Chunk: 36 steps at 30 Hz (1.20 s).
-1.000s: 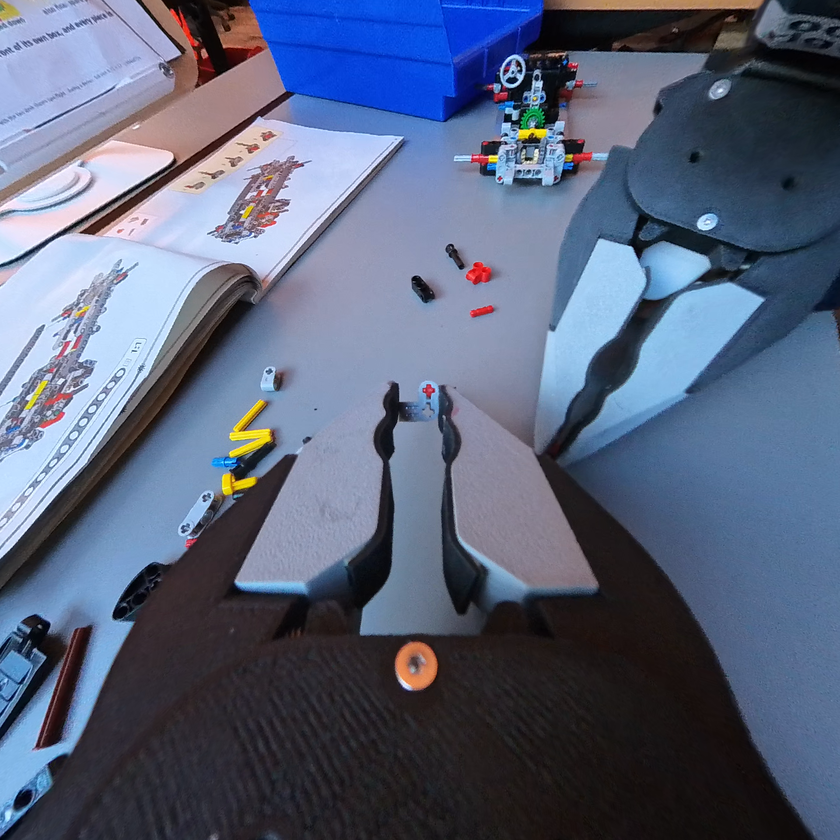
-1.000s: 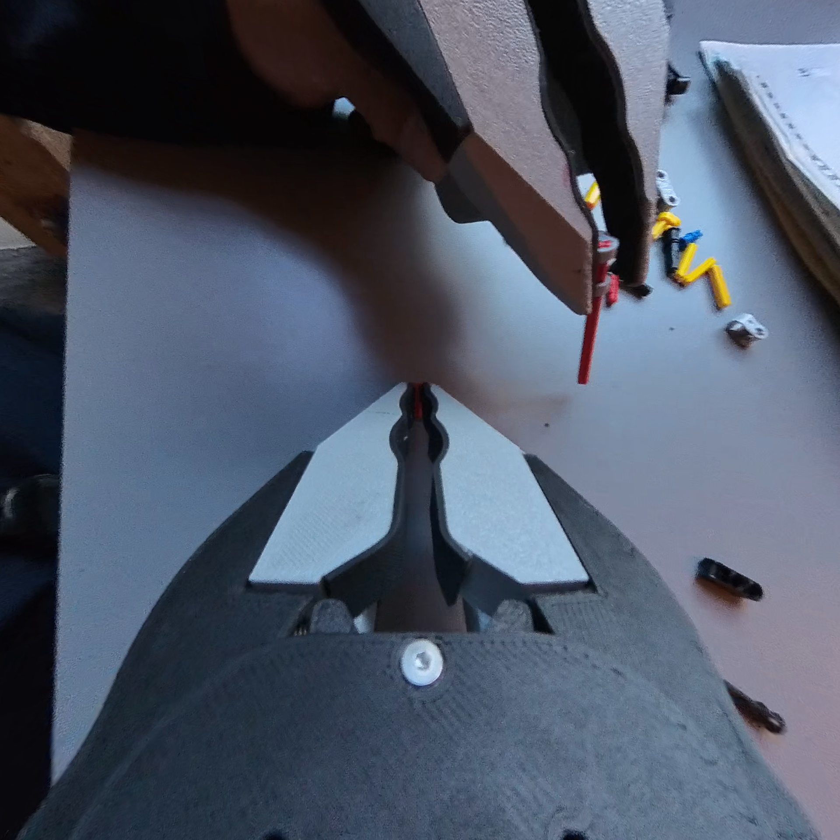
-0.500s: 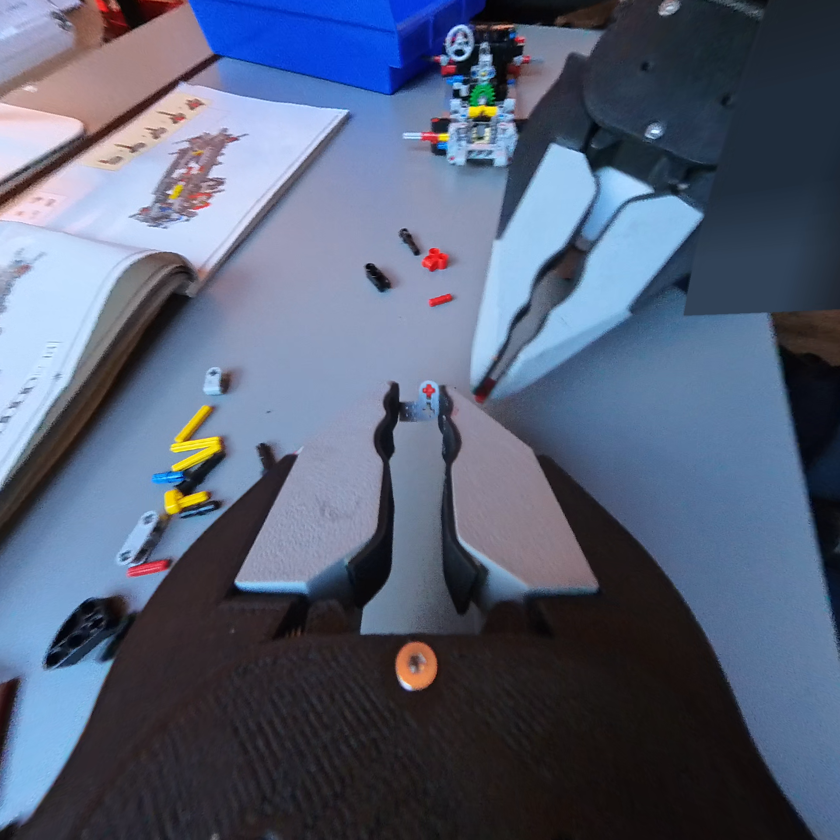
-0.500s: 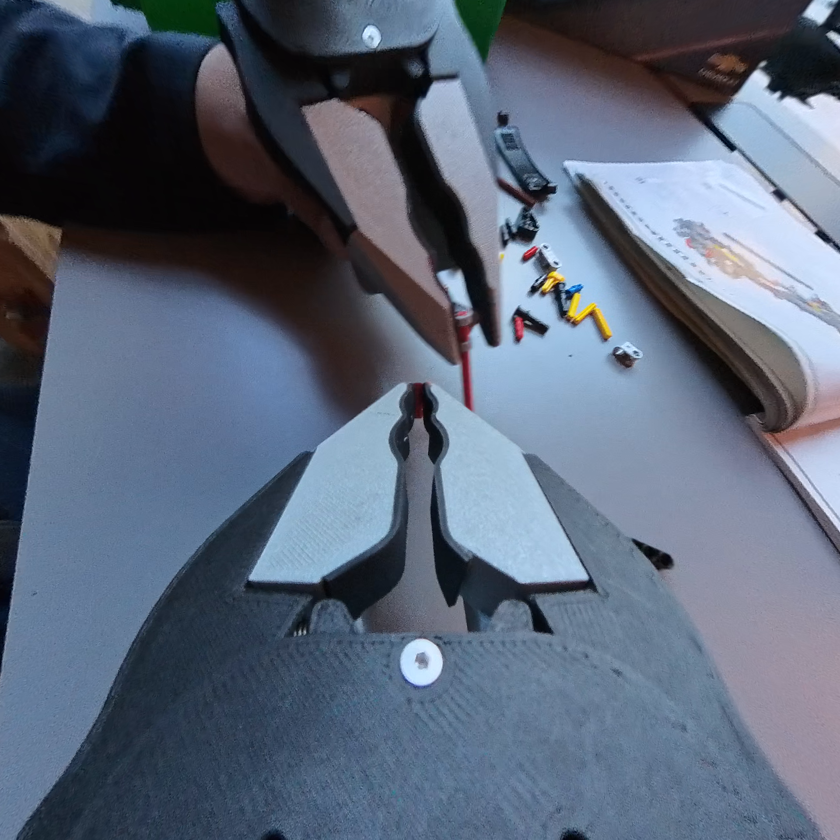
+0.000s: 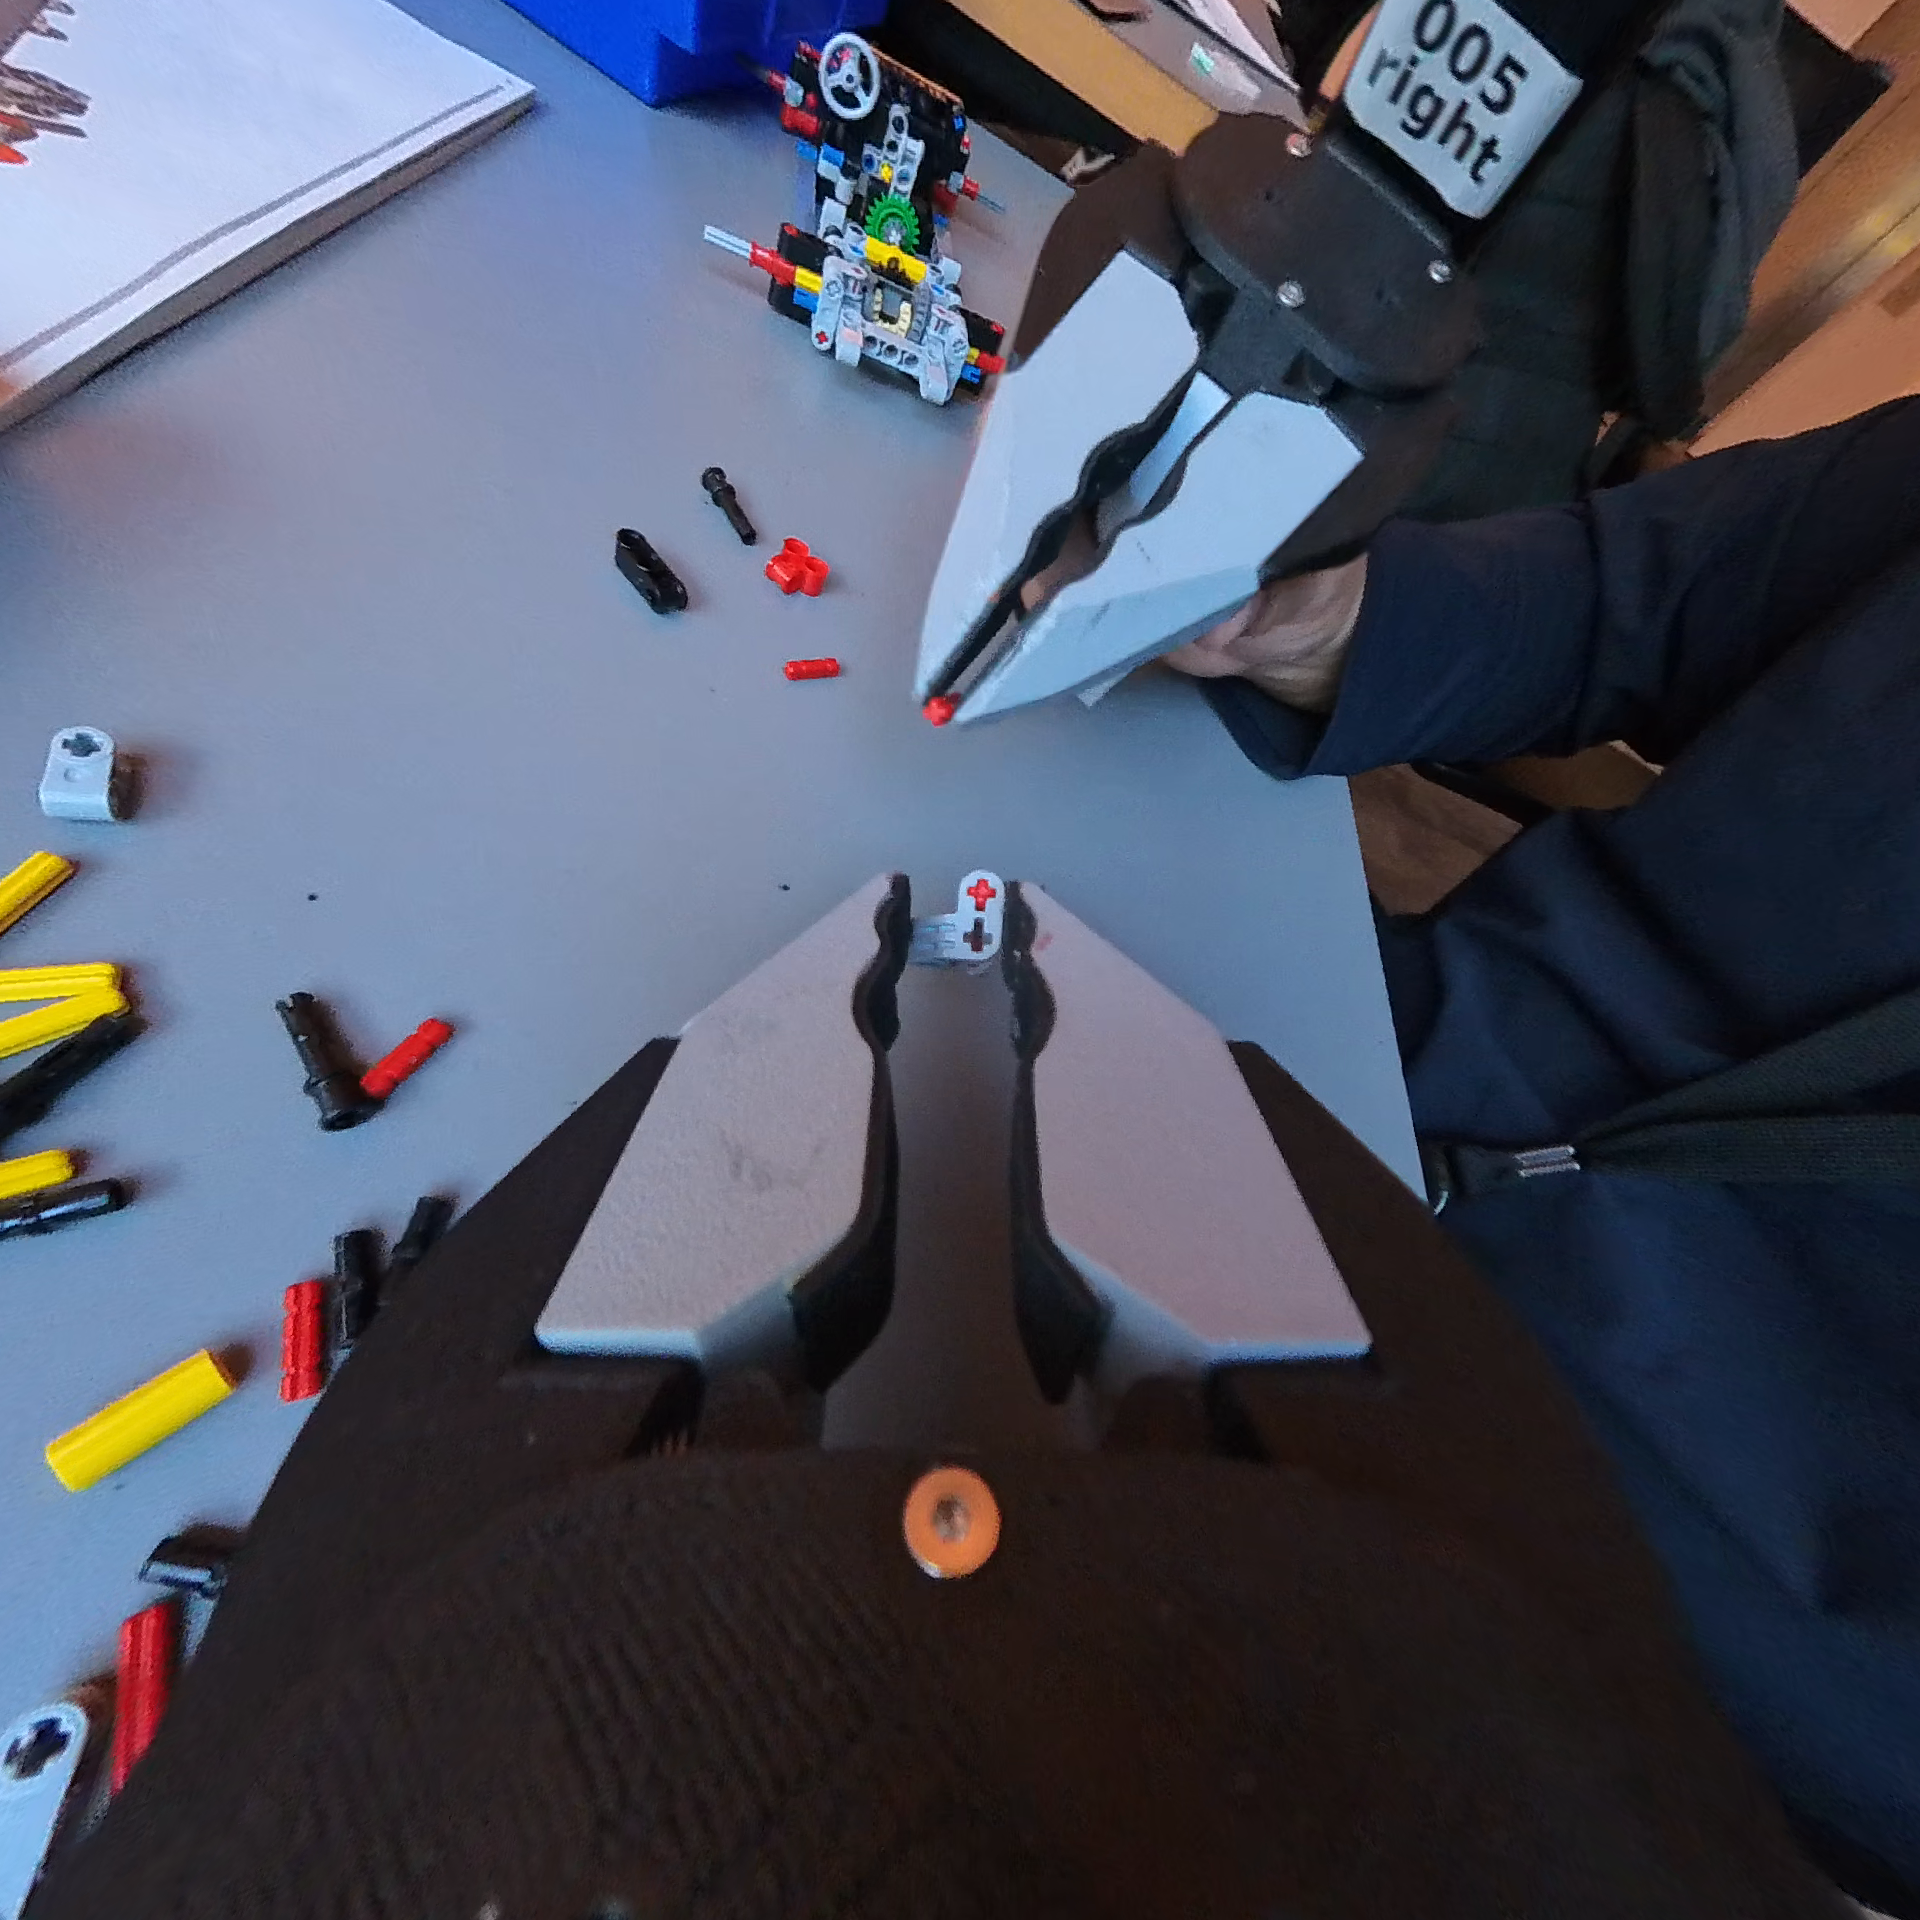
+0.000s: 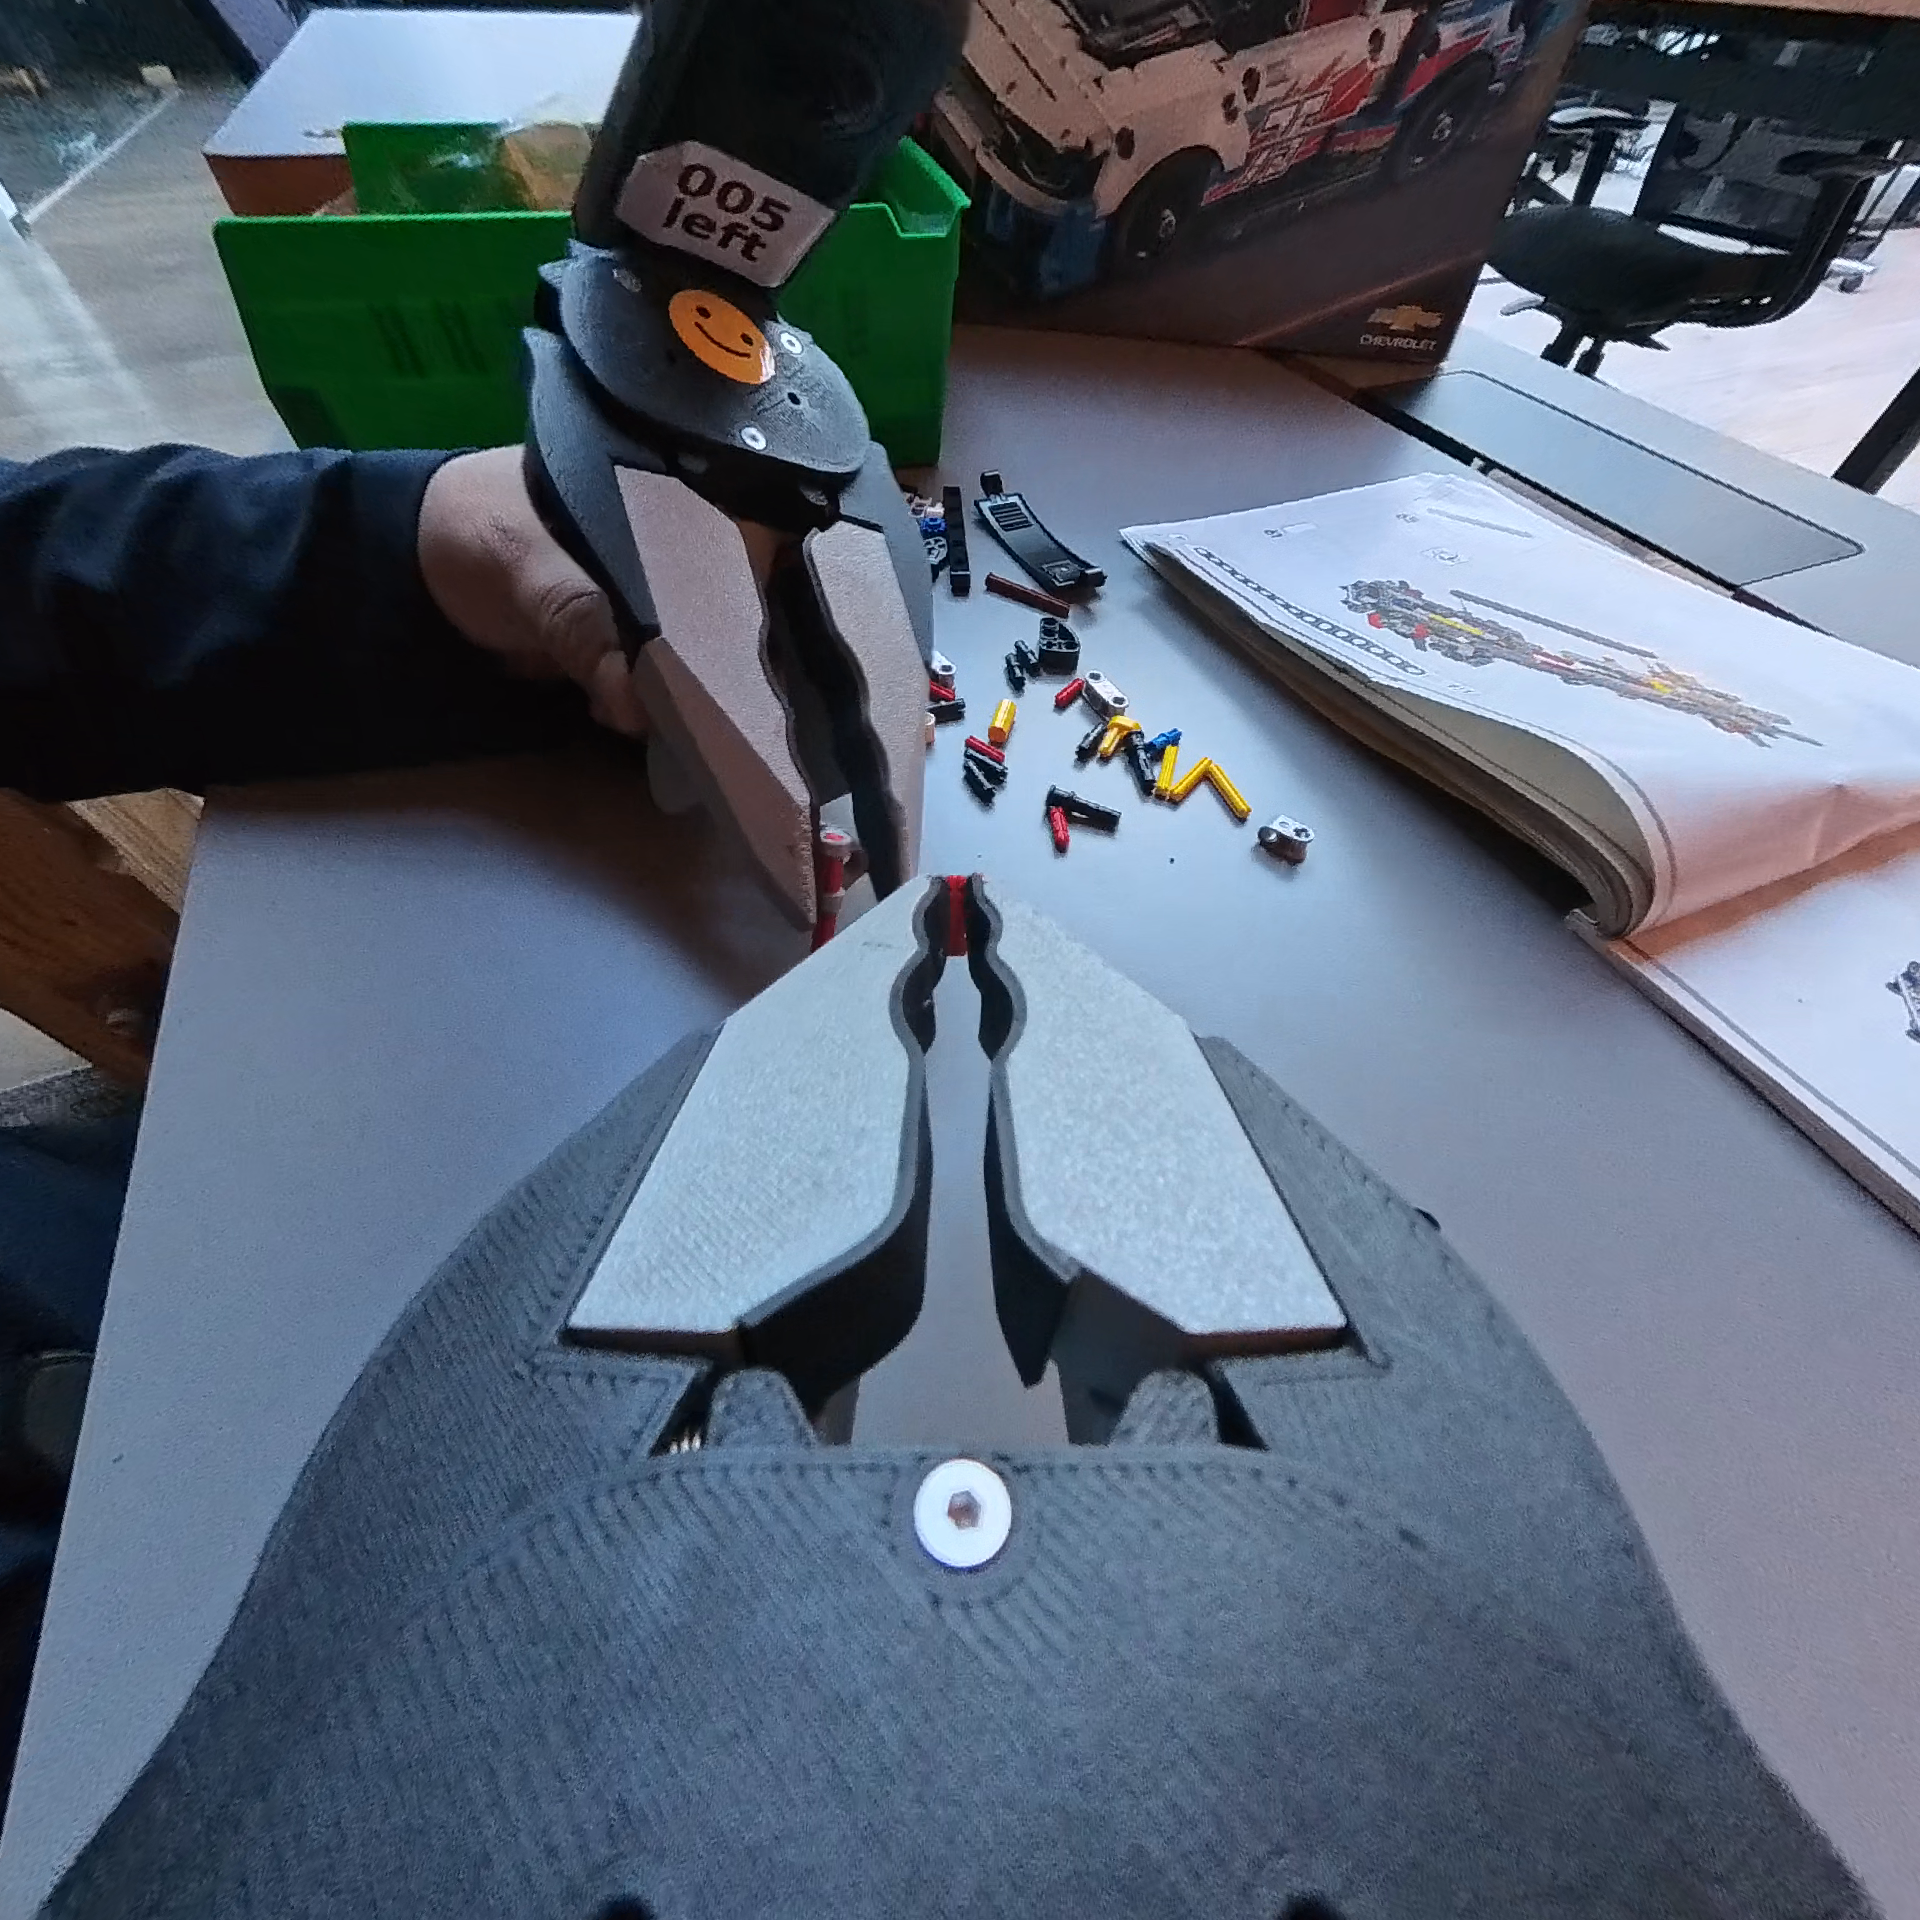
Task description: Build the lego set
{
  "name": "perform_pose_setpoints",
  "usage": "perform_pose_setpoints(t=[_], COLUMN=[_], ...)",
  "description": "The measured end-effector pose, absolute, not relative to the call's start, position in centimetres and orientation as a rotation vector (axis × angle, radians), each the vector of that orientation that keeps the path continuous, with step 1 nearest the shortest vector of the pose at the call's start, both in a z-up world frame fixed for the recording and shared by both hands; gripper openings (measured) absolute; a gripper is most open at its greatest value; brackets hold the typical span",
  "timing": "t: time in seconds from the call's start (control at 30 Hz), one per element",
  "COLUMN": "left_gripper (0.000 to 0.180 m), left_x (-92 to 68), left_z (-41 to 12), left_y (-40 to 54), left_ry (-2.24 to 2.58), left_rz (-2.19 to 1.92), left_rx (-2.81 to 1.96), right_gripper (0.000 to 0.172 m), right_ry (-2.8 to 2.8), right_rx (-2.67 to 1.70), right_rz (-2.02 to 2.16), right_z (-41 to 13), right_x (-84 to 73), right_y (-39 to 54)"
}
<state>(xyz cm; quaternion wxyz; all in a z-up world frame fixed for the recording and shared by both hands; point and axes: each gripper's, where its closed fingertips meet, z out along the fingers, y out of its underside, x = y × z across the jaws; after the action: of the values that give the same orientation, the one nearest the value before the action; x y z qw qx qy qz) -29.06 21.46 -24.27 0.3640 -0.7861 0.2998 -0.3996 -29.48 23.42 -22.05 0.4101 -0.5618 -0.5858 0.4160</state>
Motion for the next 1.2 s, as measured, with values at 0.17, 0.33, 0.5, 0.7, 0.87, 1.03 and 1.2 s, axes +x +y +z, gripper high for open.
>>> perform_pose_setpoints(t=[0.17, 0.33, 0.5, 0.7, 0.87, 1.03, 1.2], left_gripper=[0.019, 0.022, 0.023, 0.015, 0.012, 0.023, 0.030], left_x=[-29.2, -29.5, -30.6, -31.5, -31.2, -30.7, -31.1], left_z=[-24.3, -23.8, -22.3, -22.6, -24.4, -26.3, -26.4], left_y=[21.7, 21.8, 21.6, 20.0, 18.8, 17.6, 17.3], left_ry=[0.740, 0.713, 0.673, 0.883, 1.115, 1.232, 1.282], left_rz=[-1.046, -1.060, -1.108, -0.842, -0.547, -0.495, -0.417], left_rx=[-2.031, -2.008, -1.908, -1.897, -1.895, -1.944, -1.969], right_gripper=[0.000, 0.000, 0.000, 0.000, 0.000, 0.000, 0.000], right_ry=[-1.518, -1.552, -1.567, -1.611, -1.664, -1.598, -1.599], right_rx=[-1.413, -1.434, -1.424, -1.359, -1.316, -1.352, -1.369], right_rz=[1.014, 0.976, 0.962, 0.989, 1.081, 1.142, 1.135], right_z=[-22.6, -23.3, -23.4, -23.2, -22.9, -22.3, -22.5], right_x=[-29.7, -29.9, -29.9, -29.9, -30.0, -29.9, -30.0], right_y=[23.1, 23.1, 22.9, 21.9, 20.2, 21.0, 21.1])
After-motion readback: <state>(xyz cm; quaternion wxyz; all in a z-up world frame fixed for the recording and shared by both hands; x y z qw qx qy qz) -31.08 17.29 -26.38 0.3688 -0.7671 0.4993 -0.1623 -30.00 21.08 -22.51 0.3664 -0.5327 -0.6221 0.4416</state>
